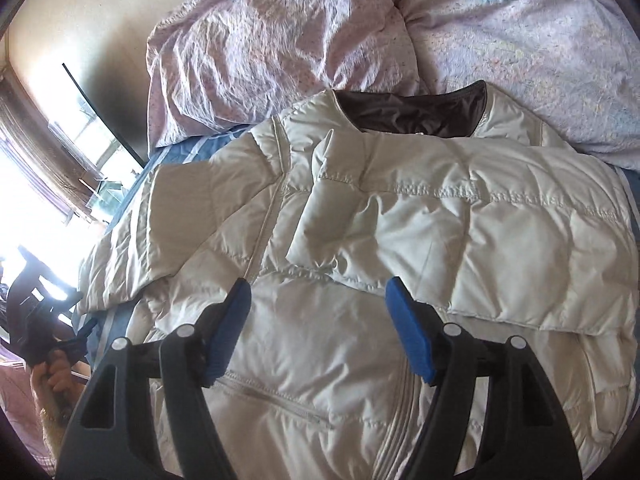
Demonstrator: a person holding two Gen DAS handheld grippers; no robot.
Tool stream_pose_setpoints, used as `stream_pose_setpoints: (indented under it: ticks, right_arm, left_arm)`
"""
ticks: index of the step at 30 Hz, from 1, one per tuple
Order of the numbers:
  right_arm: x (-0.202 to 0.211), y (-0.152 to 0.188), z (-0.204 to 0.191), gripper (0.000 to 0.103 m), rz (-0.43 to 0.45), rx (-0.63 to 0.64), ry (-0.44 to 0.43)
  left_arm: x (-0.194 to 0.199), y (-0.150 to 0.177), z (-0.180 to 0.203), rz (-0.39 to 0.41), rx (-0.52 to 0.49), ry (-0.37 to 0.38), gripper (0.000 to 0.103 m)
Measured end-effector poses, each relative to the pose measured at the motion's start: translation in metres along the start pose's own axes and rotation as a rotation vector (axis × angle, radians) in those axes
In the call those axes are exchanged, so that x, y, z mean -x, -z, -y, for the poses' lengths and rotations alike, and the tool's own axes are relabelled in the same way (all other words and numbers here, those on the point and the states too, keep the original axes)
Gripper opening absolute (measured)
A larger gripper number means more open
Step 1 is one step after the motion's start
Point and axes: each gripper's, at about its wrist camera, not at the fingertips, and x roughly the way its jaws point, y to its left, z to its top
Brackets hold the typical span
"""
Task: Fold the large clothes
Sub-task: 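Grasp the other sleeve cuff with the left gripper and fold it across the body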
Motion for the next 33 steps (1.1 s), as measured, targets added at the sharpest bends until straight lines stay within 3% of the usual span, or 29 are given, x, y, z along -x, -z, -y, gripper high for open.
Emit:
stream_pose_setpoints:
  ticks: [3, 5, 8, 12, 16, 21, 25, 28, 33]
  right_arm:
    - [0.006, 0.003, 0.000, 0.070, 0.006, 0.011, -0.002]
    - [0.007, 0.005, 0.000, 0.070, 0.003, 0.013, -0.004]
    - [0.008, 0.009, 0.003, 0.070, 0.001, 0.016, -0.010]
    - [0.017, 0.013, 0.010, 0.070, 0.023, 0.018, 0.016]
    - [0.031, 0.012, 0.025, 0.074, 0.067, -0.008, 0.021]
    - [0.046, 0.010, 0.044, 0.076, 0.119, -0.041, 0.046]
    - [0.053, 0.009, 0.059, 0.076, 0.145, -0.075, 0.050]
    - [0.055, 0.010, 0.067, 0.076, 0.154, -0.092, 0.058]
    - [0.059, 0.012, 0.081, 0.076, 0.166, -0.120, 0.068]
  left_arm:
    - [0.005, -0.008, -0.009, 0.053, 0.041, 0.001, 0.052]
    - [0.001, -0.014, -0.009, 0.068, 0.057, -0.024, 0.029]
    - [-0.005, -0.021, -0.008, 0.064, 0.074, -0.040, 0.013]
    - [0.008, -0.033, 0.022, 0.115, 0.012, -0.008, 0.007]
    - [0.028, -0.039, 0.078, 0.174, -0.095, 0.047, 0.007]
    - [0.044, -0.013, 0.161, 0.206, -0.292, 0.168, 0.007]
    - [0.042, 0.033, 0.221, 0.153, -0.448, 0.291, 0.007]
    - [0.026, 0.078, 0.255, 0.048, -0.551, 0.367, 0.007]
    - [-0.013, 0.147, 0.280, -0.152, -0.648, 0.443, 0.007]
